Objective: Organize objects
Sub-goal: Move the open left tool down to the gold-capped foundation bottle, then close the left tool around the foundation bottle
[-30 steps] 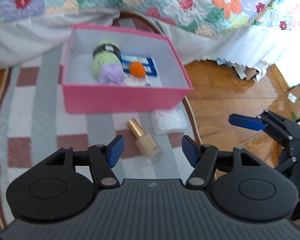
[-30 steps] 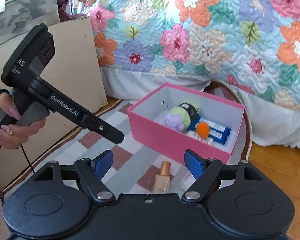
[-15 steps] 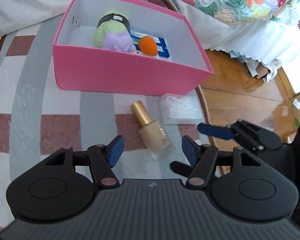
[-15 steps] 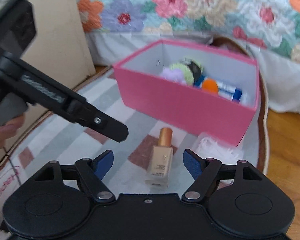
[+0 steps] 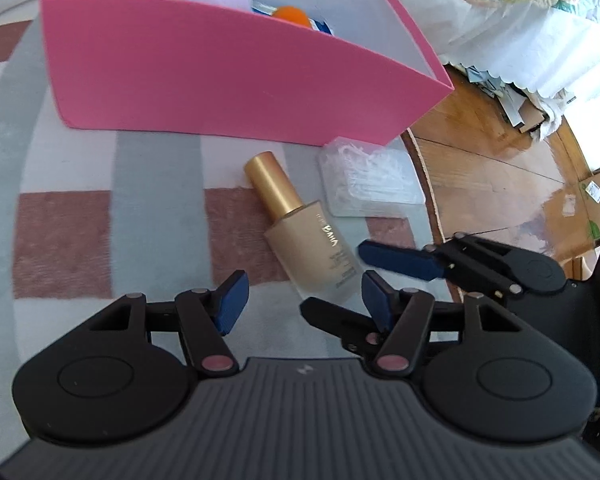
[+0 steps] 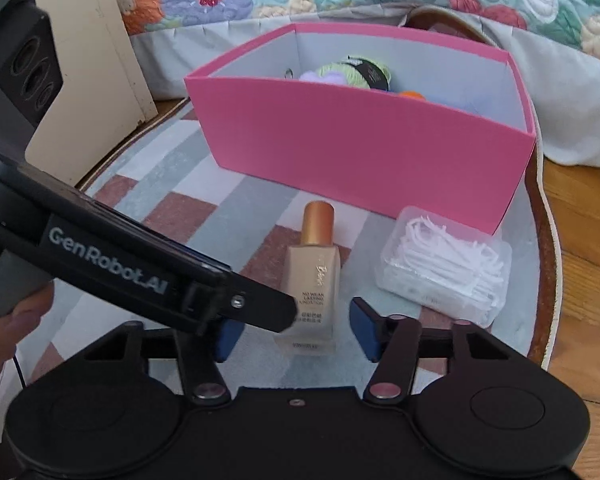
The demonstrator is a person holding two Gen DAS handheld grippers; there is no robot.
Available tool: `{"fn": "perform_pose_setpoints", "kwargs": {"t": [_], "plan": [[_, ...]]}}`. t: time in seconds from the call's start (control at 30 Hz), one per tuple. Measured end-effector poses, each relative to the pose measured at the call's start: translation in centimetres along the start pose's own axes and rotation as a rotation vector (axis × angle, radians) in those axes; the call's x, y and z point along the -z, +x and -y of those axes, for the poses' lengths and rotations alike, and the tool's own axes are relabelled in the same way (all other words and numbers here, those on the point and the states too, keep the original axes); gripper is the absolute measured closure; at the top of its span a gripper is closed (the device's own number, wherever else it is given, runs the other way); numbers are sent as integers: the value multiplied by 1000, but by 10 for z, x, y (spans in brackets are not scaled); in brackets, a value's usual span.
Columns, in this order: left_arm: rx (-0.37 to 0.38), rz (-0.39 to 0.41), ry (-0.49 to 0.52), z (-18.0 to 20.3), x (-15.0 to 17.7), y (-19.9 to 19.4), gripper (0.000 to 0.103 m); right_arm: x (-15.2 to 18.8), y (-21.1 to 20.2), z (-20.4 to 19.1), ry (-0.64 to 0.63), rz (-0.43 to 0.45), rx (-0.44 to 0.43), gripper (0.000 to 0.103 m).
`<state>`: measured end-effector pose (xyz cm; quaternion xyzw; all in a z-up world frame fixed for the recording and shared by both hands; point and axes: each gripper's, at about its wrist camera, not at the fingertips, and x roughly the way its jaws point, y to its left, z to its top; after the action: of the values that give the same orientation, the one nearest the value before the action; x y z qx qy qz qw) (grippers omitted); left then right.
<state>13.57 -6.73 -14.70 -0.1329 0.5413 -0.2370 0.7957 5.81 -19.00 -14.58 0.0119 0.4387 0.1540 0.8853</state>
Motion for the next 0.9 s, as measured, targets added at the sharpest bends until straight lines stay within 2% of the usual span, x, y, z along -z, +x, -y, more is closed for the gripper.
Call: {"fn": "perform_pose_setpoints", "kwargs": {"t": [0.13, 0.17, 0.27, 0.33, 0.47, 0.53, 0.67, 0.8, 0.9], "plan": [[40, 22, -49, -6, -3, 9, 45, 1, 5, 4, -20, -4, -3, 59], [35, 27, -62, -8, -4, 11, 49, 1, 7, 7, -17, -12, -7, 61], [57, 16, -75, -10, -3, 14, 60, 0, 8, 12, 22, -22, -32, 61], [118, 9, -74, -10, -1, 12, 62, 0, 8, 15, 54, -29, -53, 60], [115, 23, -78, -9, 0, 5, 62, 2, 10, 43, 271, -72, -206, 59], [123, 19, -120, -14, -2, 5, 62, 3, 11, 50, 330, -75, -237, 60], [57, 6, -111, -15, -1, 13, 61, 3, 9, 34, 246, -66, -207, 59], [59, 3, -115, -11, 3, 18, 61, 3, 11, 25, 168, -78, -165, 58], [6, 4, -65, 3, 2, 21, 58, 6, 15, 20, 123, -104, -131, 60]]}}
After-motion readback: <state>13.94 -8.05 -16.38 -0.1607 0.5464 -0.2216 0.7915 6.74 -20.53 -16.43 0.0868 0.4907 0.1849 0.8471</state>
